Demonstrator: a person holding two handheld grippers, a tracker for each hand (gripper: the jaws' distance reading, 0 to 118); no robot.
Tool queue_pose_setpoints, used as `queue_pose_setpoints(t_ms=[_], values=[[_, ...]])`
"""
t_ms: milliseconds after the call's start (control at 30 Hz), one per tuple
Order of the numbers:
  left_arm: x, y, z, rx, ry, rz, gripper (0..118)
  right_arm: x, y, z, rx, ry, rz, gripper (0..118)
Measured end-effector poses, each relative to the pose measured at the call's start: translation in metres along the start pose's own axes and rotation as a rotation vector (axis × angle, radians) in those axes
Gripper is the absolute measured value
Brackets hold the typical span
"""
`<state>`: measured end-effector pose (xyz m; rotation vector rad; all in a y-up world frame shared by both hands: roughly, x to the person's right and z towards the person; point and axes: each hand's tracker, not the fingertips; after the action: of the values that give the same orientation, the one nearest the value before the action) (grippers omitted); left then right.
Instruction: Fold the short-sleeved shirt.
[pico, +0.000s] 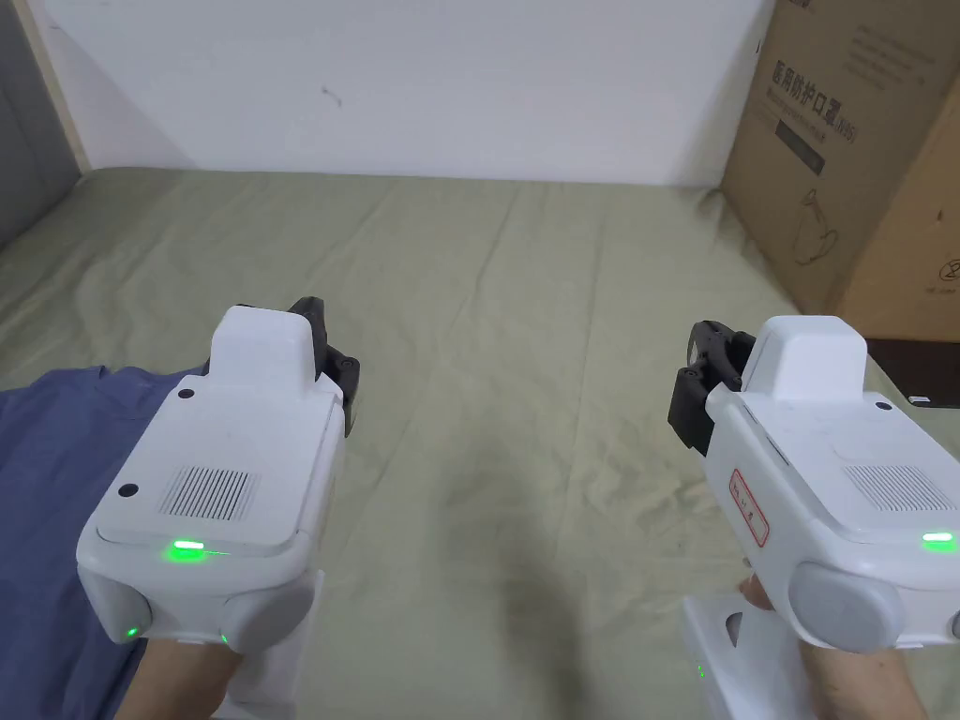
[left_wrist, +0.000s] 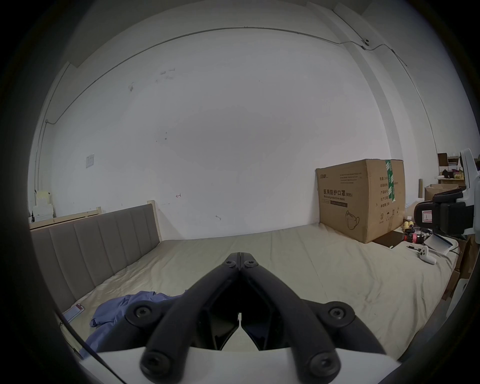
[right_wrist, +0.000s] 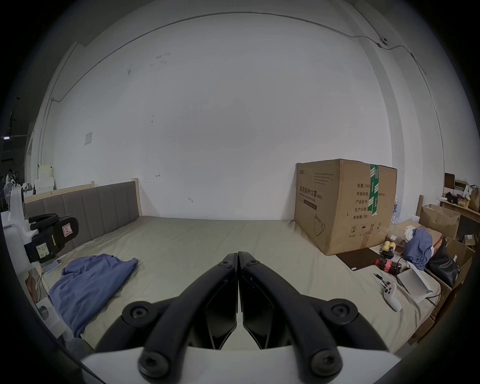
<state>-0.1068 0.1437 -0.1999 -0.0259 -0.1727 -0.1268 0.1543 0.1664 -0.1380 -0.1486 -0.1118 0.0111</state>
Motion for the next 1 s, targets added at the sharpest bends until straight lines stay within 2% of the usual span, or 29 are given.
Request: queue_pose_setpoints(t_ms=[367,600,767,1000], values=[[-0.001,0.002,0.006,0.001,0.006,0.007,0,-0.001,0.001,-0.002,-0.011,0.008,0.002,0],[-0.014,0.002,0.014,0.004,0.039,0.012,0,-0.017,0.008,-0.008,-0.003,0.028,0.01,0],[-0.046,0.003,0.032,0.005,0.13,0.001,0,-0.049,0.014,-0.018,0.013,0.132,0.039,0],[-0.107,0.001,0.07,-0.007,0.324,0.003,0,-0.113,0.016,-0.028,0.015,0.317,0.062,0]])
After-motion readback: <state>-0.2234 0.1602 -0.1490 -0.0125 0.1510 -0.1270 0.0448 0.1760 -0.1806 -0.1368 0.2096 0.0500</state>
